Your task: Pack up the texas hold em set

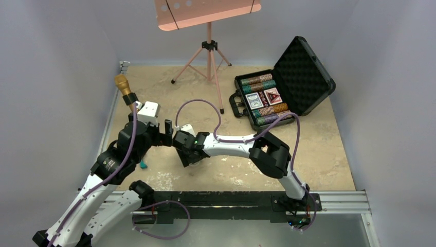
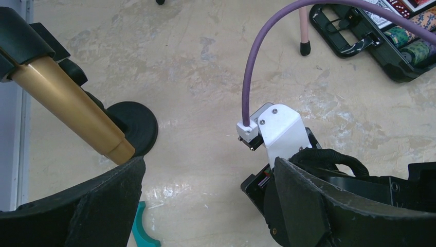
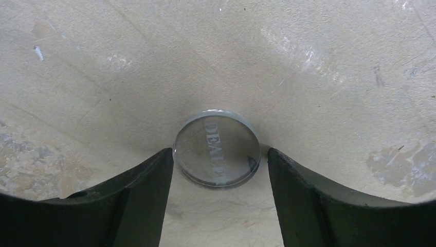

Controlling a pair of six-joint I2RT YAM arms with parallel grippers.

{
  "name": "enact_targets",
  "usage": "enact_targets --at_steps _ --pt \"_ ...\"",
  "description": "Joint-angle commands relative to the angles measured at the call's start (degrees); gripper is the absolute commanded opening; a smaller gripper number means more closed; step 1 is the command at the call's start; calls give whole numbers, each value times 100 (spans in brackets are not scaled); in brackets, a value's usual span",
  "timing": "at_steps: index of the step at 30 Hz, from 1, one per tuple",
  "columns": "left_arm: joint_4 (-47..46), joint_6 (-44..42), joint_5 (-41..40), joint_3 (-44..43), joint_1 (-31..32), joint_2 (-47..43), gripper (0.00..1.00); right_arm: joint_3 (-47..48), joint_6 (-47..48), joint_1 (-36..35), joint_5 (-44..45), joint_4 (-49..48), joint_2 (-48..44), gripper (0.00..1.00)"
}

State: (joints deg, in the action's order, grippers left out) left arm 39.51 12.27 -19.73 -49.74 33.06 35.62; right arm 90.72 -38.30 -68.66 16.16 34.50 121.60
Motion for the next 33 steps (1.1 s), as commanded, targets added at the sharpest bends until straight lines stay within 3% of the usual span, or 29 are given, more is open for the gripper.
enact_targets --at_steps 1,7,15,19,26,33 --pt "-204 -41 74 31 9 -2 99 211 42 -7 216 63 89 69" --pt "-206 -34 79 33 14 5 99 108 29 -7 133 61 113 56" --pt "-203 -39 52 43 8 -15 99 -222 135 46 19 -307 -351 23" --pt "-254 -23 -165 74 8 -155 98 -208 266 123 -49 -299 -829 1" --pt "-371 -41 -291 186 12 -338 98 -549 649 731 128 21 -1804 0" --pt "-309 -49 -262 139 8 -161 98 -929 1664 2261 182 89 -2679 0"
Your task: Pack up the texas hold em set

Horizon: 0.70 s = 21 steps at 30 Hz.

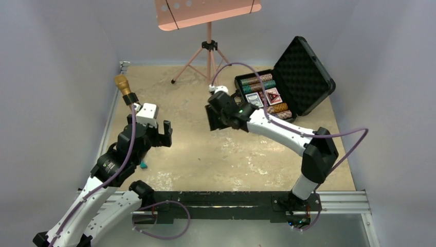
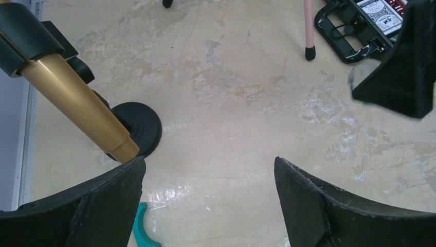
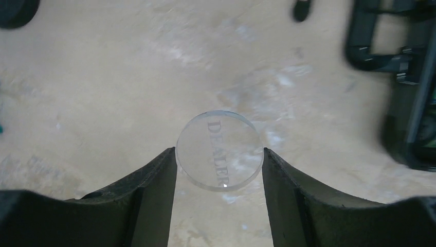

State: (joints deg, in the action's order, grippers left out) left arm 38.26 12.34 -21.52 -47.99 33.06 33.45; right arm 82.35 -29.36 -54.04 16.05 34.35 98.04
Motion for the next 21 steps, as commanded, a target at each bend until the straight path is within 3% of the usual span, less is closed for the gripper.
enact_targets --at_steps 1,10,21 --pt "-179 -54 -97 -36 9 54 98 -93 932 1059 166 59 -348 1" --pt "-176 -91 -158 -29 8 180 98 757 1779 2988 -576 -126 607 1" --pt "-184 -117 -99 -41 14 302 98 1646 1850 3619 -896 -164 1758 2"
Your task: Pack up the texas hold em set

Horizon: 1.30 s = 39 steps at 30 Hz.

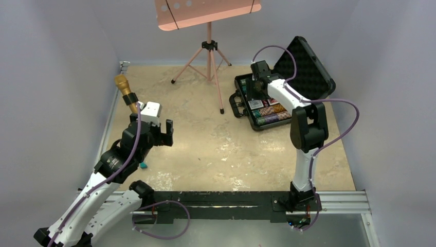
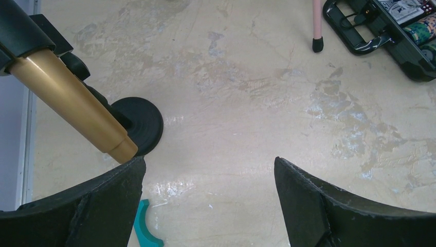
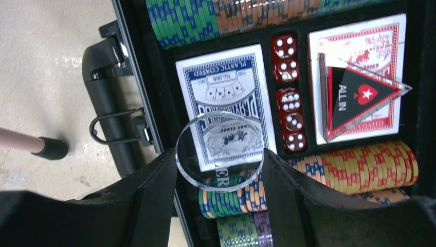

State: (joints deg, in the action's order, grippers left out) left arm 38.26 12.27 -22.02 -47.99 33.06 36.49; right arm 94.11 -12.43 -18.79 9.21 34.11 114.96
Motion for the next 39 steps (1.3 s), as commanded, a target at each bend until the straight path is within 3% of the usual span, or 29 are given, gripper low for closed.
enact_targets --at_steps 1,17,26,39 --pt "-187 -111 -41 -45 10 5 98 544 174 121 -213 -110 145 1" --pt "-161 -111 -35 -51 11 -6 98 512 110 163 -197 -97 531 2" --pt "-160 -111 -27 -60 12 -10 98 634 91 165 -154 -44 668 9" --pt "-151 -111 -4 -59 8 7 99 716 194 165 -186 -25 683 49"
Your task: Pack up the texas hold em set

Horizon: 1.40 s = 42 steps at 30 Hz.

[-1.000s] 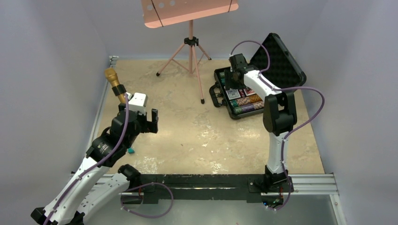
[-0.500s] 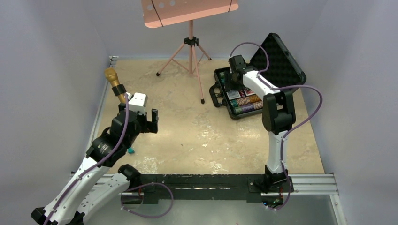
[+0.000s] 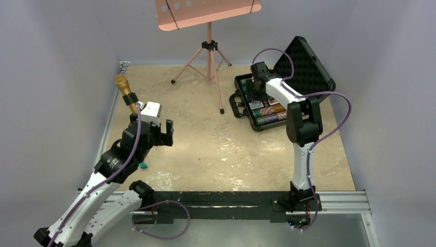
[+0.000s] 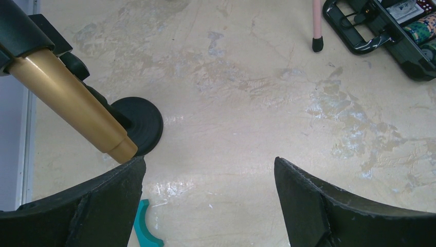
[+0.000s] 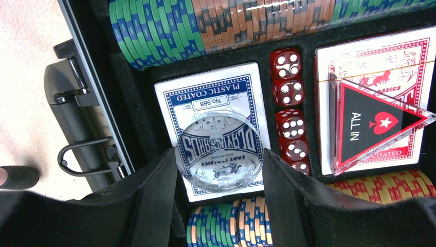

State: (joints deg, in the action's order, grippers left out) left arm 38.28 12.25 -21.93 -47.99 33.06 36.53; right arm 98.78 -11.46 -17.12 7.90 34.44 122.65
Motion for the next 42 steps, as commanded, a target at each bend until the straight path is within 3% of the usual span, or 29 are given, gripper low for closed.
enact_targets --at_steps 1,9,12,20,31,38,42 --pt "-149 -115 -13 -62 8 3 98 269 108 -1 -54 -47 -86 51" --pt "-144 -118 10 -78 10 14 99 267 223 0 -143 -132 -191 64" --pt "-135 -118 5 -72 13 12 99 267 276 7 -173 -182 -251 76" --pt "-124 -115 13 -73 9 -6 98 278 345 3 -193 -110 -379 77" --pt "-130 -118 -4 -72 8 7 98 267 722 24 191 229 -1765 78" --pt "-102 -126 -51 -76 10 134 98 192 975 815 -354 91 -2871 78" --pt "-71 -134 -130 -93 10 115 99 485 1318 1349 -547 106 -3052 79"
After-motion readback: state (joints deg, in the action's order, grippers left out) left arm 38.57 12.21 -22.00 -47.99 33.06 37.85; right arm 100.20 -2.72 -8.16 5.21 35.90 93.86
